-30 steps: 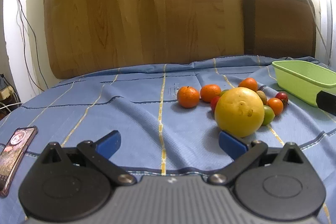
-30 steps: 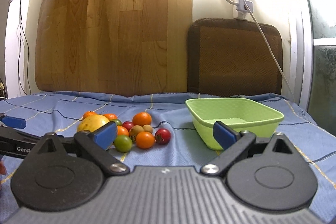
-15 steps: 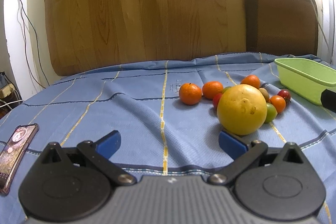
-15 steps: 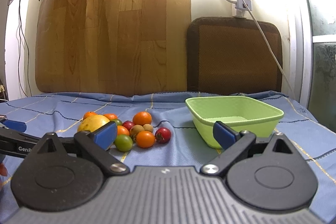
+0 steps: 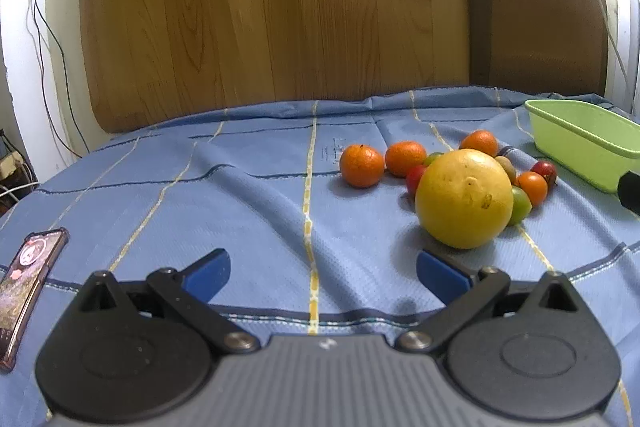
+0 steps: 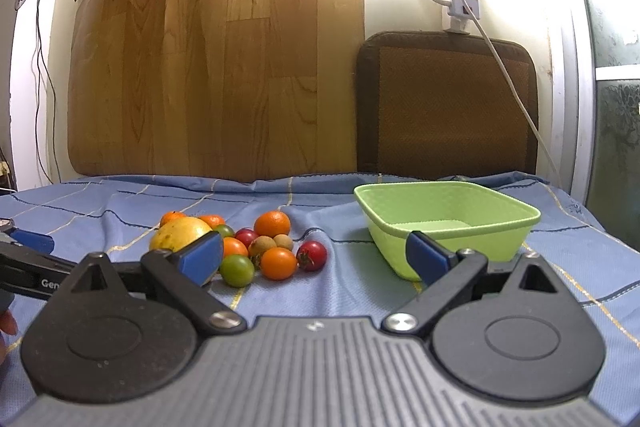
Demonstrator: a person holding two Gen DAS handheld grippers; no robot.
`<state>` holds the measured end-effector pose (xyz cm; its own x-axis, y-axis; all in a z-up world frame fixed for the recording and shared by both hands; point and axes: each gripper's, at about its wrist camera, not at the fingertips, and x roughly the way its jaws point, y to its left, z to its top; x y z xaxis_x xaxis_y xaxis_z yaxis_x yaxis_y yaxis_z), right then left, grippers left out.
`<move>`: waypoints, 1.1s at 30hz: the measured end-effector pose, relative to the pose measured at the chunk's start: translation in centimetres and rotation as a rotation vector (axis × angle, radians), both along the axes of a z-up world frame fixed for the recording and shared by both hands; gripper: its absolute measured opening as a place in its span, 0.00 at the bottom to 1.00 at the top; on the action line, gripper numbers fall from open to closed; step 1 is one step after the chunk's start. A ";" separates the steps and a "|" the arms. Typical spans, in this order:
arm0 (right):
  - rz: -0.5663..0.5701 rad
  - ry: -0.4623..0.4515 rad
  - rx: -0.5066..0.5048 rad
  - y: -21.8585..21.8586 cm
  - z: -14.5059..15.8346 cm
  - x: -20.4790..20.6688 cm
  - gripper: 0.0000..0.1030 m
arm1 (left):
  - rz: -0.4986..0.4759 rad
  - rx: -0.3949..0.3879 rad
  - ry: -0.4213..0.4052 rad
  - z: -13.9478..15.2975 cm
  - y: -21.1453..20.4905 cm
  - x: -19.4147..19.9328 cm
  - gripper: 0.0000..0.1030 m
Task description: Organize fruits
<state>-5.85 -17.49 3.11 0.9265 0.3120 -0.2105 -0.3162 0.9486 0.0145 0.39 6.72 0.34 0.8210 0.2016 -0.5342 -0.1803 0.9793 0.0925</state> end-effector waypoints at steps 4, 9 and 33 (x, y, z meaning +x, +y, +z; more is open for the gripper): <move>0.014 0.014 -0.003 0.1 0.0 0.1 0.96 | -0.007 -0.025 0.022 -0.1 0.4 0.3 1.00; 0.030 0.021 -0.014 0.4 -0.1 -0.1 0.96 | -0.020 -0.047 0.059 -0.1 0.5 0.8 1.00; 0.082 0.145 0.064 0.0 -0.5 -0.4 0.96 | -0.033 -0.069 0.125 0.4 -1.1 0.4 1.00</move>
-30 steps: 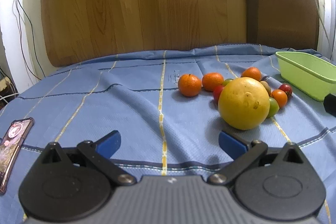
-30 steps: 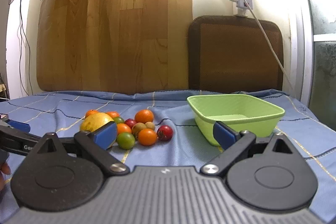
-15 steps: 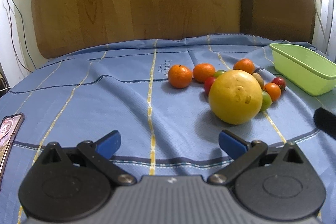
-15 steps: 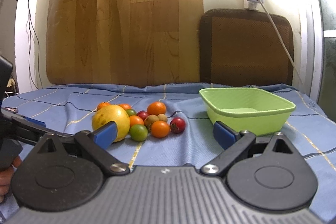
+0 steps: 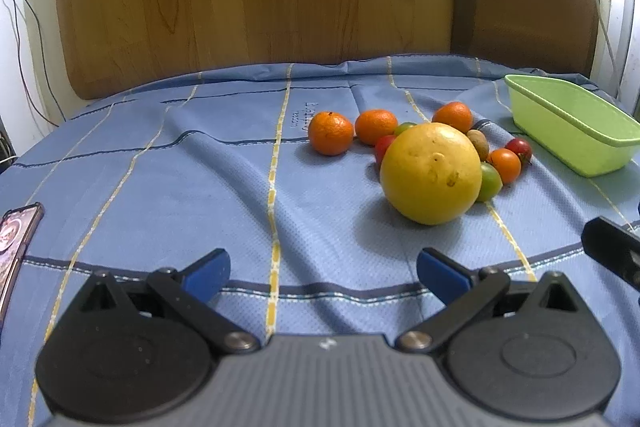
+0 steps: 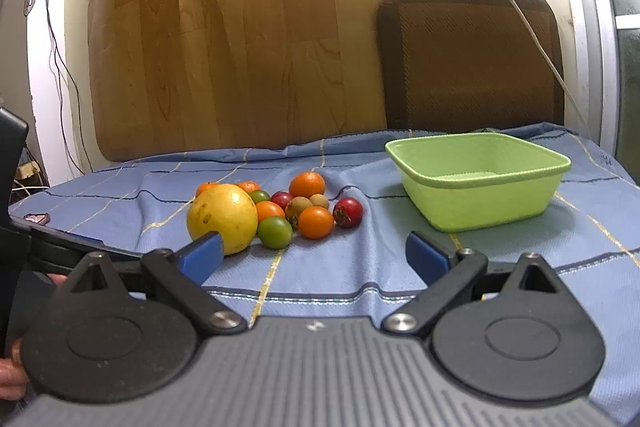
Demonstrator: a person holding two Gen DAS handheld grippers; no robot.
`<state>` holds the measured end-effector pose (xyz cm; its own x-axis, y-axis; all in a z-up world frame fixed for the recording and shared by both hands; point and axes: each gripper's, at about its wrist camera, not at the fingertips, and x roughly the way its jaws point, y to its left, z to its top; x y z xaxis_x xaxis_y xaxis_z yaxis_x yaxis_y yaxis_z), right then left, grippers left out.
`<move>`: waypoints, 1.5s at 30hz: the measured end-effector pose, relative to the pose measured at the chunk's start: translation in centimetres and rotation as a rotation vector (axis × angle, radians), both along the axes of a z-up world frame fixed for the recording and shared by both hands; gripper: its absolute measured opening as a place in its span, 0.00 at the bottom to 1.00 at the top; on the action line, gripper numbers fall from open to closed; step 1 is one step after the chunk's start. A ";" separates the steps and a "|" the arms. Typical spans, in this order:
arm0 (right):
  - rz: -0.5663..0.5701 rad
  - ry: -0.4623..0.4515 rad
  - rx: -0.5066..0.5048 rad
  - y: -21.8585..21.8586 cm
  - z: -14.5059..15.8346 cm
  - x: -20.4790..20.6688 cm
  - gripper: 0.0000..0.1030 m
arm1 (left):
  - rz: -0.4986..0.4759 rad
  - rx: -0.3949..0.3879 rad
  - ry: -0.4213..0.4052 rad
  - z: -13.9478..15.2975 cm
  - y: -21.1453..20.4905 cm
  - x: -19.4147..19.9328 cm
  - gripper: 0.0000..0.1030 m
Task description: Organize fruits
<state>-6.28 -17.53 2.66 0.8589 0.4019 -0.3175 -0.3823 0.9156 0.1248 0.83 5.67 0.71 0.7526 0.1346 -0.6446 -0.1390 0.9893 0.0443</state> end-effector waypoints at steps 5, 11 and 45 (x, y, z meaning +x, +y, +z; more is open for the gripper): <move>-0.001 0.011 0.007 -0.3 -0.1 -0.1 0.96 | 0.003 0.020 0.005 0.1 -0.4 -0.2 1.00; 0.003 0.026 0.000 -0.4 -0.4 -0.4 0.96 | 0.004 0.036 -0.008 0.5 -0.7 -0.6 1.00; 0.367 -0.069 -0.299 6.9 0.4 3.2 0.72 | -0.326 -0.311 -0.081 2.2 1.9 4.8 0.89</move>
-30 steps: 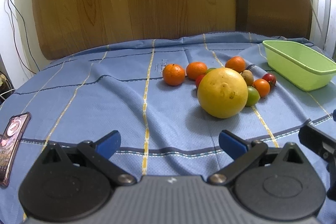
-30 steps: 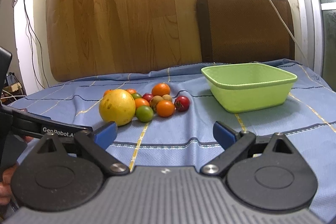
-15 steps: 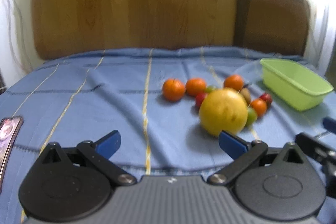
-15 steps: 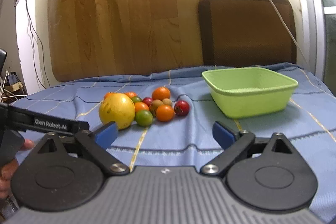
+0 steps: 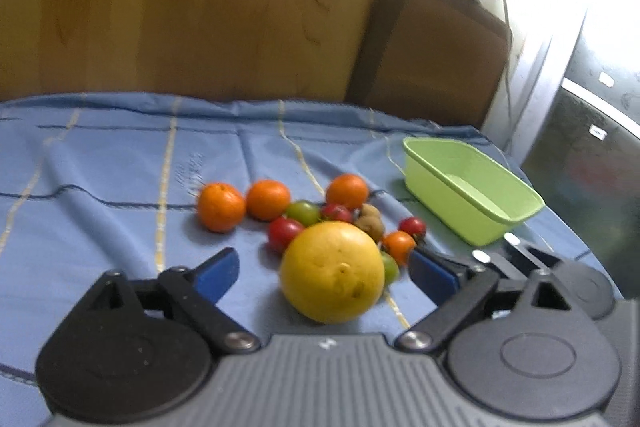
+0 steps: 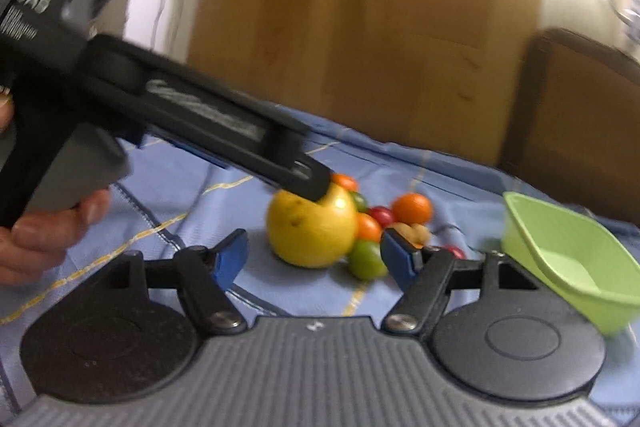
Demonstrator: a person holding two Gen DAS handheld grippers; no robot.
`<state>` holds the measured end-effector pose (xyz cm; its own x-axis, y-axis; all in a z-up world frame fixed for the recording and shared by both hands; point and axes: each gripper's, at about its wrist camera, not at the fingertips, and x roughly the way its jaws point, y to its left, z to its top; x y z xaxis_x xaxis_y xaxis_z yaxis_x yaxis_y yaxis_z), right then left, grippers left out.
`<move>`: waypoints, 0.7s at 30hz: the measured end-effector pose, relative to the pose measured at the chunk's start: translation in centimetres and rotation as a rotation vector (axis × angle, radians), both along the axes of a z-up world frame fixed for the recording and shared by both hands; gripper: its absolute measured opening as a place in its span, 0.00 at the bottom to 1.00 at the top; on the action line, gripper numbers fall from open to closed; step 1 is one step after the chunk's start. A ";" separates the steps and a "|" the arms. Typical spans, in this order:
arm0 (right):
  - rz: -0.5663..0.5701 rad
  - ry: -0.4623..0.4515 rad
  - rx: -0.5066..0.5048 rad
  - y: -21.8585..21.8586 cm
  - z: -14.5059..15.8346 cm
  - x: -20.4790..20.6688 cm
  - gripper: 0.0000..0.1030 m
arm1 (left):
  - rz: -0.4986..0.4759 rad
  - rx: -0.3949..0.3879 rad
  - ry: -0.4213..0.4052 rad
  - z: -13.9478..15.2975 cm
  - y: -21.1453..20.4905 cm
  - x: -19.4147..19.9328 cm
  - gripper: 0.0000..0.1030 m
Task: Organize fruits
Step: 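Close the left gripper around the yellow grapefruit, then carry the grapefruit into the green basket and open the left gripper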
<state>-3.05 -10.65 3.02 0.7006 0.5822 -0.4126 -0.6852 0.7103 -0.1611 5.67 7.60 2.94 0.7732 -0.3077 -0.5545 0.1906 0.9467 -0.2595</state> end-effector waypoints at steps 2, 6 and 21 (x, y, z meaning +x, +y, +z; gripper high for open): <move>0.015 -0.004 -0.035 1.0 -0.2 0.7 0.73 | -0.016 0.002 0.016 -0.5 -0.2 0.4 0.83; 0.027 0.005 -0.077 2.2 -0.6 2.1 0.73 | -0.029 -0.003 0.046 -1.4 -0.3 0.9 0.64; -0.167 -0.138 0.001 -7.7 4.7 3.9 0.62 | -0.161 0.008 -0.081 5.5 -13.1 5.5 0.63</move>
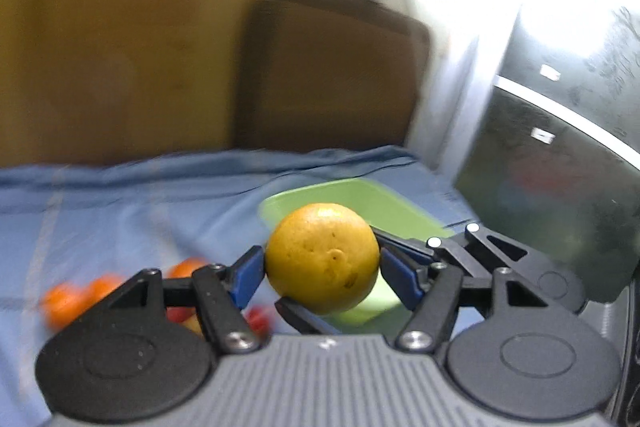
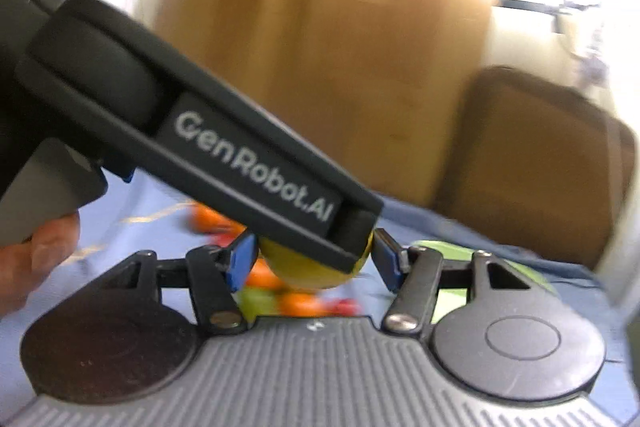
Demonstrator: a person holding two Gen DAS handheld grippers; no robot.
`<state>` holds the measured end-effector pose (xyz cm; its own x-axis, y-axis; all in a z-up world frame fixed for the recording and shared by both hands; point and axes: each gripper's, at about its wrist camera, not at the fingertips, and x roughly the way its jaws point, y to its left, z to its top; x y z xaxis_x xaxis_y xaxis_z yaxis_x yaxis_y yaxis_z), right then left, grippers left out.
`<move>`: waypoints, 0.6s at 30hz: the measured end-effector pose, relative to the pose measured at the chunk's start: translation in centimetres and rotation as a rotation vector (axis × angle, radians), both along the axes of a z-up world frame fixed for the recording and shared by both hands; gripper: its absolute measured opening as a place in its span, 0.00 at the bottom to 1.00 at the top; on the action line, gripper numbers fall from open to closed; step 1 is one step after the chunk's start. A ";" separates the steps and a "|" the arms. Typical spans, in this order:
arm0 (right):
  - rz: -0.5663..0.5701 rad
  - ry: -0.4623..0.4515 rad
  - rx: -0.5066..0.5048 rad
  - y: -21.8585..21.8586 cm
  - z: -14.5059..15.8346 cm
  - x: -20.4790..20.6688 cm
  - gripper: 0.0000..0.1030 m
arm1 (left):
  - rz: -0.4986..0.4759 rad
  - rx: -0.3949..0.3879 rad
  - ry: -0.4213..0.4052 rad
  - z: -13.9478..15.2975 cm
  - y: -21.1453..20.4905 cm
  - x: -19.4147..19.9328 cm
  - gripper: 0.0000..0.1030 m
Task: Organize fruits
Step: 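Carry the grapefruit into the green basket and open the left gripper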
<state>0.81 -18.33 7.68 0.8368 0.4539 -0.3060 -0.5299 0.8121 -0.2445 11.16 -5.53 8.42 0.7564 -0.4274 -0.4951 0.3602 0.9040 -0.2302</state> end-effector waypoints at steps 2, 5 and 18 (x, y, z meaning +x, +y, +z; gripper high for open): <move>-0.036 0.003 -0.010 -1.6 0.4 1.1 0.63 | -0.029 -0.004 0.029 -0.2 -3.2 2.6 0.63; -0.095 0.076 -0.027 -5.9 1.0 4.8 0.63 | -0.053 -0.003 0.093 -1.1 -6.9 5.6 0.63; -0.113 0.386 -0.025 -11.7 -0.5 15.1 0.63 | -0.019 -0.011 0.228 -4.9 -11.0 10.3 0.63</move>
<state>15.90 -30.02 7.20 0.7021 0.3540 -0.6178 -0.4944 0.8668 -0.0652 21.45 -16.50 3.49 0.6174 -0.4468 -0.6475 0.3147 0.8946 -0.3172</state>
